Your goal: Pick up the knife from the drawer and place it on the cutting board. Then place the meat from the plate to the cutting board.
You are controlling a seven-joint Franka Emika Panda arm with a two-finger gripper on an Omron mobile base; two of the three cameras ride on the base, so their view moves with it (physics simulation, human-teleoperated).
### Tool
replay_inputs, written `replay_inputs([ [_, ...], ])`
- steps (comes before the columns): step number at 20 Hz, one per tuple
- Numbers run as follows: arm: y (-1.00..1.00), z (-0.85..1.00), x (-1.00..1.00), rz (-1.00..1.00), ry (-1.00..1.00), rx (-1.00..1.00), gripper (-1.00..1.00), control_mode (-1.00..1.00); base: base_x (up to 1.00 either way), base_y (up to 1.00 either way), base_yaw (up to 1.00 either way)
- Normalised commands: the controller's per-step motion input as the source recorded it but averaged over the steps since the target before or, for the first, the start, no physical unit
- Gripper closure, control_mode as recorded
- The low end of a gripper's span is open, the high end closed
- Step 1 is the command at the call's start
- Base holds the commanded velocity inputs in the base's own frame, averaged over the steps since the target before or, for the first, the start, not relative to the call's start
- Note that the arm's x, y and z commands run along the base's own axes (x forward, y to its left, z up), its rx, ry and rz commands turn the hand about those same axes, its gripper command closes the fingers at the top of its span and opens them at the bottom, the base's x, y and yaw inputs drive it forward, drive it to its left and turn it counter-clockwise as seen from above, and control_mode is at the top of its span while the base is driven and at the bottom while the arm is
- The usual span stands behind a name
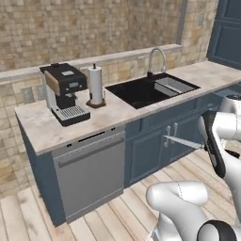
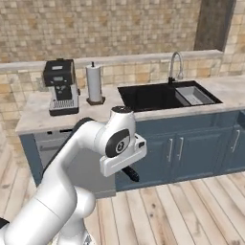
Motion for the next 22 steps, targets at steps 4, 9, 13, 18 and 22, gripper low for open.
replay_inputs([
  [4, 0.00, 0.00, 0.00, 0.00, 0.00, 0.00, 1.00, 1.00, 0.16, 1.00, 0.17],
  [9, 0.00, 0.00, 0.00, 0.00, 0.00, 0.00, 1.00, 1.00, 0.23, 1.00, 0.17],
  [13, 0.00, 0.00, 0.00, 0.00, 0.00, 0.00, 1.00, 1.00, 0.30, 1.00, 0.16],
  [18, 0.00, 0.00, 0.00, 0.00, 0.00, 0.00, 1.00, 1.00, 0.33, 1.00, 0.16],
  [22, 0.00, 0.00, 0.00, 0.00, 0.00, 0.00, 1.00, 1.00, 0.38, 0.92, 0.14],
])
